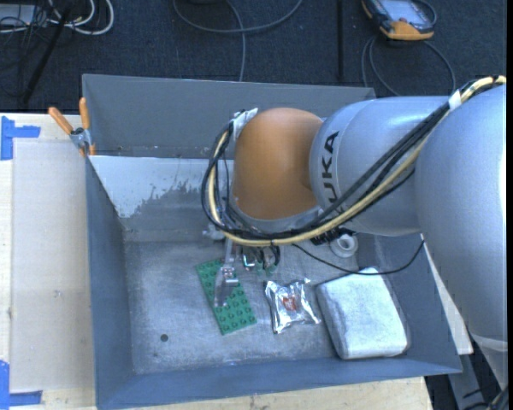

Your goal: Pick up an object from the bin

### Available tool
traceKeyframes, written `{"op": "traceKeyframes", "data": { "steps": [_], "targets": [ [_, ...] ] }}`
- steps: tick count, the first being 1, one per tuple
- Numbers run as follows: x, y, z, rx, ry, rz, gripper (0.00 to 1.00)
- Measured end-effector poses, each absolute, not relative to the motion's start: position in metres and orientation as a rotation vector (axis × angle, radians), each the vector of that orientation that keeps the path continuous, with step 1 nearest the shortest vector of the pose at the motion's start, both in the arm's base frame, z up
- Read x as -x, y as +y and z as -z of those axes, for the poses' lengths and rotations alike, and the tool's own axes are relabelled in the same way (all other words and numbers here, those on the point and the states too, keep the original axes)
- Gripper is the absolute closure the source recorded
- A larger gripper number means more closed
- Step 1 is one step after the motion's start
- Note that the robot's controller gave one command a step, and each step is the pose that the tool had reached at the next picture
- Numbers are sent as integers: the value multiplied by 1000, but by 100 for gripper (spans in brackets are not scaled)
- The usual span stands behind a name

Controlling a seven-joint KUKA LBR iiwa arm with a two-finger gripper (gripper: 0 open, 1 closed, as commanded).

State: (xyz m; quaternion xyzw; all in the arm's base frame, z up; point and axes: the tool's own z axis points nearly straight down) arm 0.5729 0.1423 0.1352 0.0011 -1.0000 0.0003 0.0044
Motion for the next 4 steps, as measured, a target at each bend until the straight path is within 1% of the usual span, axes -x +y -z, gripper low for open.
{"op": "traceKeyframes", "data": {
  "steps": [1,2,3,4],
  "targets": [
    [-569,84,-79,-462,-3119,18,0],
    [-565,86,-80,-767,-3078,8,0],
    [-565,85,-81,-762,-3078,9,100],
    [-567,88,-81,-348,-3145,11,100]
  ]
}}
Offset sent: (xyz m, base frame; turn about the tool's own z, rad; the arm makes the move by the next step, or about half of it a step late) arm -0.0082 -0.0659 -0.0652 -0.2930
